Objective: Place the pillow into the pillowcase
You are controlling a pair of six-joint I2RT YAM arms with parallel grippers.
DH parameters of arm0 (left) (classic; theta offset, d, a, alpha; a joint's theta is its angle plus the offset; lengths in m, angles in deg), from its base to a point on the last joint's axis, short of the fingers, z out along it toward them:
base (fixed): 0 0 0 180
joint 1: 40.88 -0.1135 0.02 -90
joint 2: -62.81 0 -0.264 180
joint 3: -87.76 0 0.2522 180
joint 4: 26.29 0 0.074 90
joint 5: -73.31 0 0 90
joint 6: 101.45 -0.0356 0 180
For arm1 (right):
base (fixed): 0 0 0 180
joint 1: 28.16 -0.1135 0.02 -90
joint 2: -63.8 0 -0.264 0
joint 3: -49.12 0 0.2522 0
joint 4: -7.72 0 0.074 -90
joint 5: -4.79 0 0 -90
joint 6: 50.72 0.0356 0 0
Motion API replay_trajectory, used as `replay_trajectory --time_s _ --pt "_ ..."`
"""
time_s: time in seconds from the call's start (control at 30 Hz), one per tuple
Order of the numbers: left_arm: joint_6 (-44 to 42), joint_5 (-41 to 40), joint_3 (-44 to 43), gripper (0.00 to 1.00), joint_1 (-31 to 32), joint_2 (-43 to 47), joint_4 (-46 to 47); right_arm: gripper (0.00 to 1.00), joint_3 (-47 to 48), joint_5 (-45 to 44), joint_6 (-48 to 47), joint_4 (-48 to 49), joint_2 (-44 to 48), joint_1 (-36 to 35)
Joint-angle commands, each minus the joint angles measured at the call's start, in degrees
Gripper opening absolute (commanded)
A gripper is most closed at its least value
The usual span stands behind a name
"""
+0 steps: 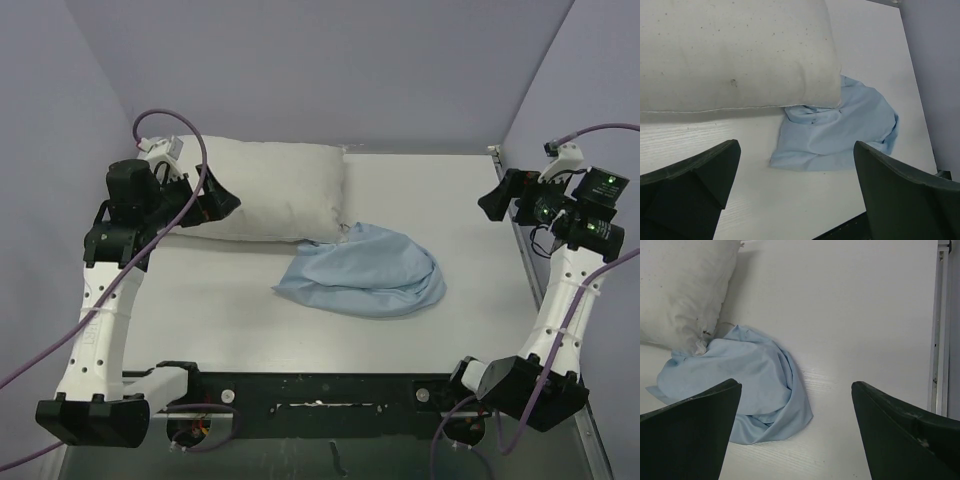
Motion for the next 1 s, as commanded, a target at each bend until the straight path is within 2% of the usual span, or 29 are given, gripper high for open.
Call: replay_trajectory --time_s 0.0,0.17,0.23,0.37,0.5,0.6,0.77,0.87,0.97 --pt "0.2 -0.2 1.8 0.98 -2.5 0.8 0.0 0.98 2.6 -3.7 1.2 -0.4 -2.1 -2.7" --pt "2.0 0.4 4.2 0.98 -5.4 0.8 -0.2 0.98 2.5 -4.7 0.3 -0.2 -3.7 -6.0" --pt "1.8 -1.7 3.9 0.98 -4.3 0.4 -1.2 0.98 1.9 -2.9 -1.7 0.3 -3.9 -7.5" --pt "0.1 -11.4 1.5 0.98 5.0 -0.6 -1.9 0.98 2.4 2.4 -8.2 -1.6 -4.2 -10.5" --pt "-1.5 -18.2 0.7 0.98 17.2 -1.9 0.9 0.98 2.8 6.8 -13.3 -3.2 -4.8 -12.0" --pt "-1.4 -17.1 2.9 0.98 24.6 -3.2 5.6 0.98 2.3 10.9 -15.3 -4.2 -5.8 -12.3" --pt "4.0 -13.7 10.2 0.97 32.3 -4.7 20.1 0.98 2.4 15.4 -23.5 -9.7 -8.7 -12.6" --pt "3.6 -17.4 12.7 0.97 38.2 -6.6 24.7 0.98 1.7 14.3 -26.1 -11.8 -11.4 -13.3" --pt "0.9 -22.1 12.7 0.95 43.9 -10.6 24.0 0.98 1.4 12.0 -30.3 -15.0 -14.9 -15.2"
